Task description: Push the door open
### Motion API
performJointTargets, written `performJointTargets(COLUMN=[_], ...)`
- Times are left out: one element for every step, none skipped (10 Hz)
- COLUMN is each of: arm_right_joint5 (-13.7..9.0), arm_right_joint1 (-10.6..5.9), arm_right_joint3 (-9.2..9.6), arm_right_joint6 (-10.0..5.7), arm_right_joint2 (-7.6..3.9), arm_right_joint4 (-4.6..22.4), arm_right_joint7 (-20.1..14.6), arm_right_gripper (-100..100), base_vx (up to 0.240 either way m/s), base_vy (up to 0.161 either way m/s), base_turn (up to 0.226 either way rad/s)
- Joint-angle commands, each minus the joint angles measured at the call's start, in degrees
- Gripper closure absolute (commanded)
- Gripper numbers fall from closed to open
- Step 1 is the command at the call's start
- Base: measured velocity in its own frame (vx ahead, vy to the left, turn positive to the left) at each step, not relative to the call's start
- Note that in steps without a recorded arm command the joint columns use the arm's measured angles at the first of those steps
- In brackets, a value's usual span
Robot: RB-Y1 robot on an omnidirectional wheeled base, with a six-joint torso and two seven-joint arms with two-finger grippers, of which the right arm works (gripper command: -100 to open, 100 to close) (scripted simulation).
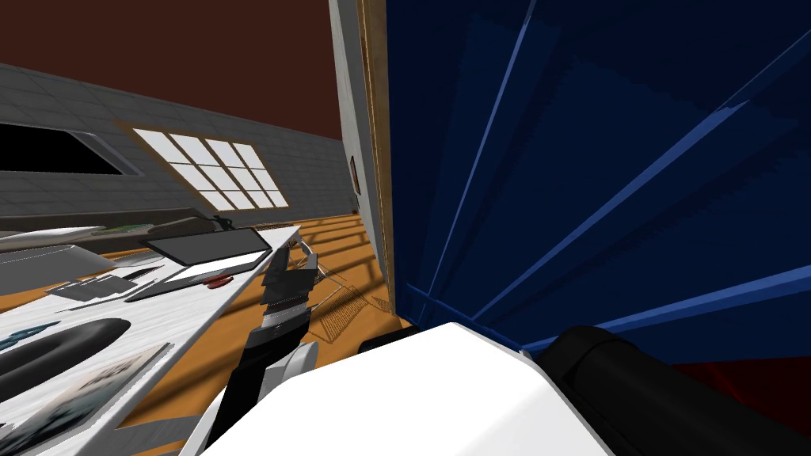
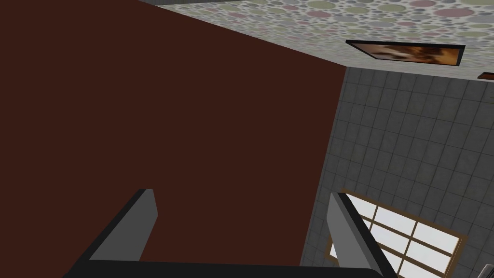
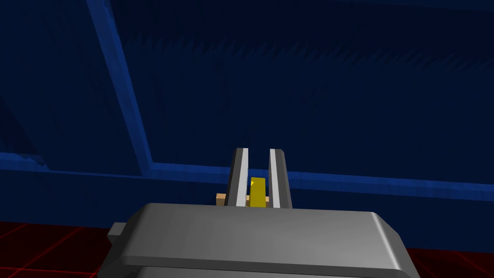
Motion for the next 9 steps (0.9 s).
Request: performJointTargets(arm_right_joint5=[0.42,0.42,0.56,0.56,0.56,0.56,0.56,0.56,0.56], arm_right_joint1=[0.27,0.27,0.37,0.37,0.37,0.37,0.37,0.37,0.37], arm_right_joint3=[0.47,0.47,0.64,0.64,0.64,0.64,0.64,0.64,0.64], arm_right_joint6=[-0.71,-0.71,-0.96,-0.96,-0.96,-0.96,-0.96,-0.96,-0.96], arm_right_joint2=[0.15,0.15,0.2,0.2,0.2,0.2,0.2,0.2,0.2], arm_right_joint4=[0.17,0.17,0.23,0.23,0.23,0.23,0.23,0.23,0.23], arm_right_joint7=[0.01,0.01,0.02,0.02,0.02,0.02,0.02,0.02,0.02], arm_right_gripper=[100,100,100,100,100,100,100,100,100], base_vx=[0.0,0.0,0.005,0.005,0.005,0.0,0.0,0.0,0.0], base_vy=[0.0,0.0,-0.005,-0.005,-0.005,0.0,0.0,0.0,0.0], base_turn=[0.0,0.0,-0.017,-0.012,-0.015,0.0,0.0,0.0,0.0])
